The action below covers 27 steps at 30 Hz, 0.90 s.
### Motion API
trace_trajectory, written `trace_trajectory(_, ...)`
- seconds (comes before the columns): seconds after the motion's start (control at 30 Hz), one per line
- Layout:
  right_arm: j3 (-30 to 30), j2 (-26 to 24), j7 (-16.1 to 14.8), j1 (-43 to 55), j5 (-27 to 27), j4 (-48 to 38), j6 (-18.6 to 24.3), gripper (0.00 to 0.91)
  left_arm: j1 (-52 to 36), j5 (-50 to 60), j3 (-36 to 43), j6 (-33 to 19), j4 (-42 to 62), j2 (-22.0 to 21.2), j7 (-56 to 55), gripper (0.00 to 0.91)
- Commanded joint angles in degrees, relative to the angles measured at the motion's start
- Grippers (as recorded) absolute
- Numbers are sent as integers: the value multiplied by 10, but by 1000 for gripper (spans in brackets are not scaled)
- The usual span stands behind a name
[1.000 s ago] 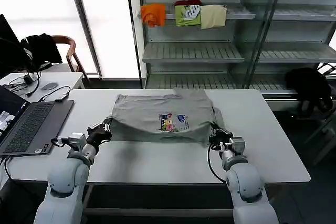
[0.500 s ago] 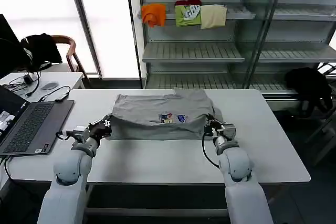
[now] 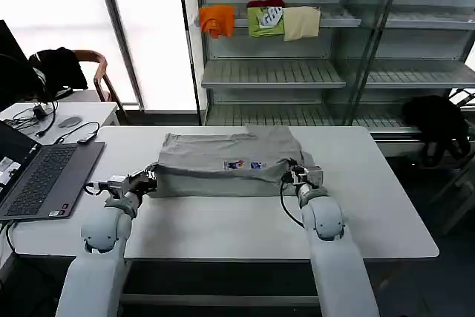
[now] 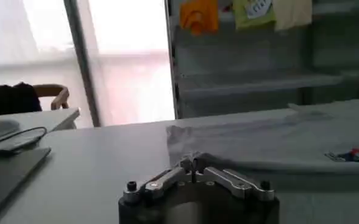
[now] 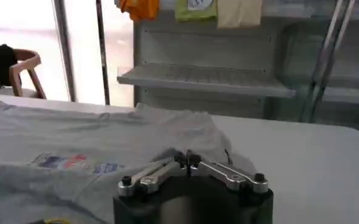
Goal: Fold and organize the clothes.
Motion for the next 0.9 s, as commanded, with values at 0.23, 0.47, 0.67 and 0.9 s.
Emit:
trace_trajectory(0.23, -4, 1, 2, 12, -5, -19, -2, 907, 4, 19, 1, 6, 10, 2, 8, 232)
trace_trajectory(0.47, 9, 3, 24, 17, 10, -5, 35, 907, 14, 18, 0, 7, -17, 1, -1, 907)
trace_trajectory(0.67, 13, -14, 37, 16, 34, 31, 32, 907, 33, -8, -7, 23, -67, 6, -13, 907)
trace_trajectory(0.9, 35, -36, 34, -27, 38, 73, 18, 907, 64, -10, -13, 28, -92, 10, -24, 907)
